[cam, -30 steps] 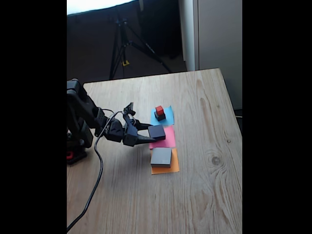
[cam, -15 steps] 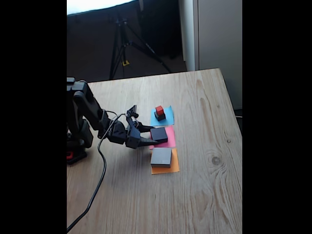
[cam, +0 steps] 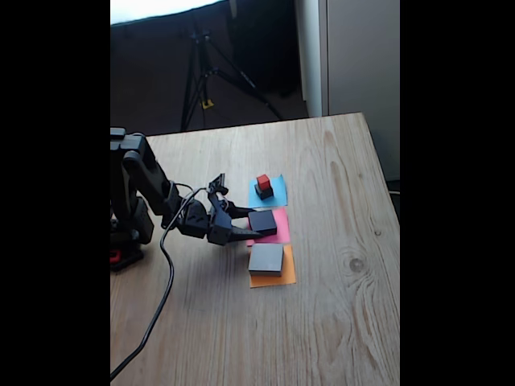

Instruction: Tower of hanoi

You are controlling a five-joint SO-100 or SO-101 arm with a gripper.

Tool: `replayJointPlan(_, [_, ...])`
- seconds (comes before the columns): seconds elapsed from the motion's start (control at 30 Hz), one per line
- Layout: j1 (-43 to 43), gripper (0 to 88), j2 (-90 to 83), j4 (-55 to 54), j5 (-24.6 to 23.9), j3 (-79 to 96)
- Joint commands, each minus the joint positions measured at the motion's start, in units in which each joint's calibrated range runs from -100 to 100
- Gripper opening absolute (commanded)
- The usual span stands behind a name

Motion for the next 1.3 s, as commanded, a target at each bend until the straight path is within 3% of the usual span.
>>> replayJointPlan(0.0, [0.75, 36.0, -0.77, -1.73, 0.52, -0.93])
replayJointPlan(0.3, [0.50, 42.5, -5.92, 0.38, 0.52, -1.02])
replayJointPlan(0.53, [-0.33, 40.3, -22.27, 16.97, 0.52, -1.93])
replayJointPlan(0.6, [-0.50, 33.1, -27.87, 22.80, 0.52, -1.84])
replayJointPlan(0.67, [-0.75, 16.8, -33.25, 28.46, 0.52, -1.48])
replayJointPlan(0.77, [-1.17, 6.0, -39.99, 36.07, 0.52, -1.12])
replayJointPlan(1.07, [-2.59, 0.4, -51.19, 60.84, 0.52, -8.12])
replayJointPlan(1.27, [-5.52, 0.4, -53.61, 94.59, 0.52, -31.12])
